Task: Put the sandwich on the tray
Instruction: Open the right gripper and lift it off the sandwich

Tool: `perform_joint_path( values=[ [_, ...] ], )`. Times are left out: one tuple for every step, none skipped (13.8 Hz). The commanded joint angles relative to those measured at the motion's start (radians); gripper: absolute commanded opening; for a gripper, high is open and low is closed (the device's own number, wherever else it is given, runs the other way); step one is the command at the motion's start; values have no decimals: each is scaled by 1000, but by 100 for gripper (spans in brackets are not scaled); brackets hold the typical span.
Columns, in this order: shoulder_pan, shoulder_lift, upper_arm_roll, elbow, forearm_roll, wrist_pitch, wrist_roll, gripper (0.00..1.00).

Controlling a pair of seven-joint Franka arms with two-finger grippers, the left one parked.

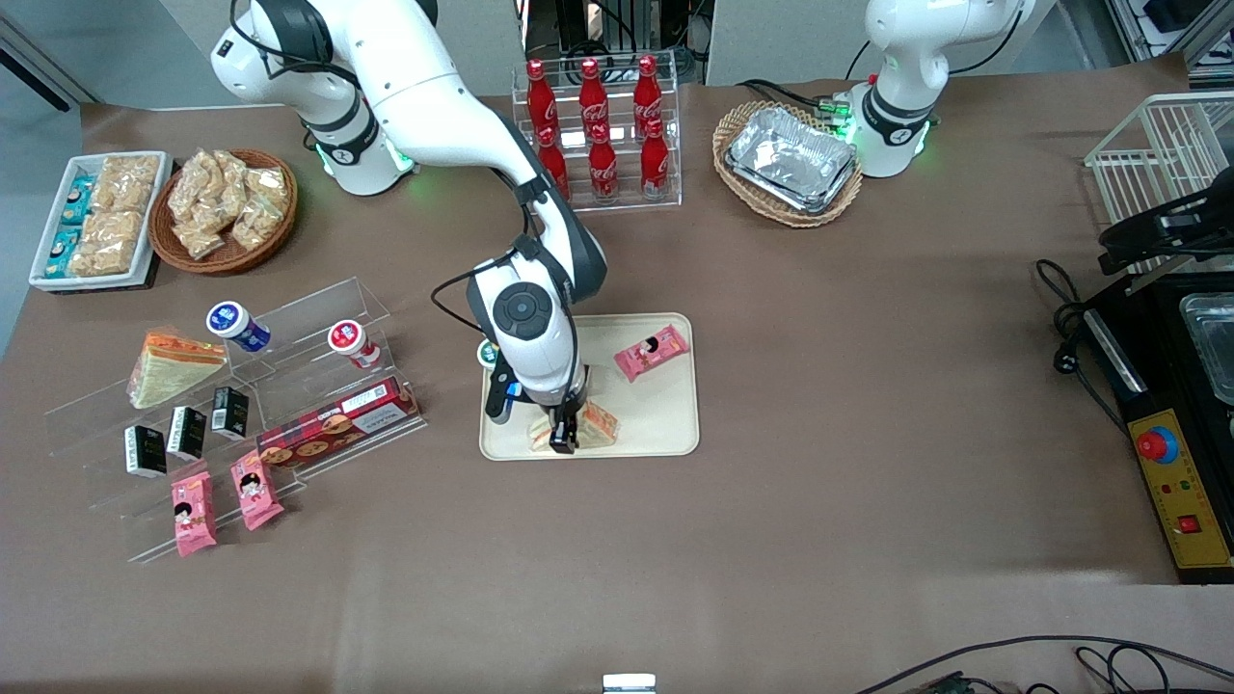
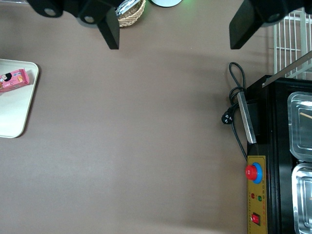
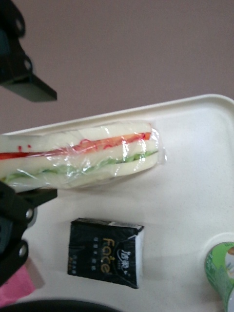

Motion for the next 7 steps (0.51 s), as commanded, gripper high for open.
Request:
perform_joint_path(
  values=[
    [-2,-77,-11,5,20,-83,-12,100],
    [-2,-126,-11,-3,21,-141,-14,100],
    [-8,-165,-13,3,20,-229,-20,100],
    [-9,-211,-22,6,20,-302,-50,100],
    [-17,-264,-28,6,21,-352,-76,100],
    [-34,-307,-28,8,18,-380,-90,100],
    [-52,-338,-28,8,17,-396,-106,100]
  ],
)
